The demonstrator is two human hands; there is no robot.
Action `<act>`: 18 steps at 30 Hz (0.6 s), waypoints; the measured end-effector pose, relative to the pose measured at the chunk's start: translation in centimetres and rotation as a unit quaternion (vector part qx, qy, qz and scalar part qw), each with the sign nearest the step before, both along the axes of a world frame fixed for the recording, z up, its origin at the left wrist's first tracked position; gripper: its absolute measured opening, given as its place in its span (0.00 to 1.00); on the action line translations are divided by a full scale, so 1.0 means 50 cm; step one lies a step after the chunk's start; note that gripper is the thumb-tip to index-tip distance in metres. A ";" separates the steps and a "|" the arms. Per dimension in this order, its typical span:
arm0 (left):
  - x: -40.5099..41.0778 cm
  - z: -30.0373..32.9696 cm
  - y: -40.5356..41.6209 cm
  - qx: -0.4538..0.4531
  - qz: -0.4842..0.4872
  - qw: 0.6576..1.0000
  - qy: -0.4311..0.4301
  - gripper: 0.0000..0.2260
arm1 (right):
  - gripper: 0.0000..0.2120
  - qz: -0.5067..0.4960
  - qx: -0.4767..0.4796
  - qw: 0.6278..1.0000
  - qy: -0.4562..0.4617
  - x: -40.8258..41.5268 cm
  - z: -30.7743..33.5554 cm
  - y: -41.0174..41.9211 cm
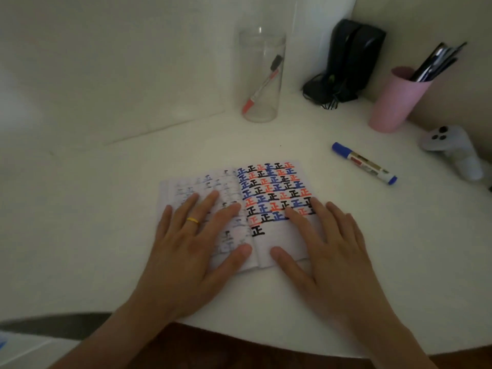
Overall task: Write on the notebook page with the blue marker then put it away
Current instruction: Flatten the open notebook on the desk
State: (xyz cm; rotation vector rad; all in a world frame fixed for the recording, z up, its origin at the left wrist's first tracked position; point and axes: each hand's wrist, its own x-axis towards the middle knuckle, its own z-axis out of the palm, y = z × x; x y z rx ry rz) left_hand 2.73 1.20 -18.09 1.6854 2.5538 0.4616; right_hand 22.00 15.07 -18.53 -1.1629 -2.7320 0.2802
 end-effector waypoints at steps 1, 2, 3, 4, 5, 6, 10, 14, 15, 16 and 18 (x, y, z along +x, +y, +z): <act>0.002 -0.001 -0.001 0.006 0.004 1.000 -0.001 0.32 | 0.37 0.000 -0.003 1.000 0.000 0.001 0.001 -0.002; 0.004 -0.002 -0.002 0.016 0.007 1.000 -0.001 0.32 | 0.38 0.001 -0.009 1.000 0.002 0.003 0.002 -0.004; 0.006 -0.004 -0.003 0.026 0.010 1.000 0.000 0.32 | 0.38 0.002 -0.012 1.000 0.008 0.005 0.003 -0.007; 0.008 -0.007 -0.004 0.036 0.012 0.999 0.002 0.32 | 0.37 0.002 -0.011 1.000 0.016 0.006 0.004 -0.011; 0.010 -0.009 -0.005 0.048 0.011 0.999 0.008 0.32 | 0.35 0.001 -0.002 1.000 0.027 0.009 0.005 -0.016; 0.011 -0.009 -0.006 0.061 0.010 0.998 0.016 0.31 | 0.33 0.000 0.012 0.999 0.043 0.013 0.005 -0.019; 0.031 0.003 -0.036 0.128 0.033 0.987 0.088 0.23 | 0.20 -0.038 0.057 0.994 0.088 0.040 0.018 -0.042; 0.070 -0.004 -0.087 0.063 0.047 0.986 0.149 0.23 | 0.14 -0.053 0.065 0.990 0.110 0.056 0.025 -0.064; 0.077 -0.006 -0.100 0.042 0.046 0.985 0.163 0.23 | 0.14 -0.058 0.067 0.990 0.114 0.057 0.025 -0.064; 0.083 -0.005 -0.112 0.025 0.040 0.984 0.174 0.23 | 0.13 -0.063 0.069 0.989 0.116 0.057 0.023 -0.065; 0.094 0.022 -0.136 -0.011 0.009 0.981 0.194 0.24 | 0.13 -0.069 0.070 0.988 0.117 0.055 0.020 -0.070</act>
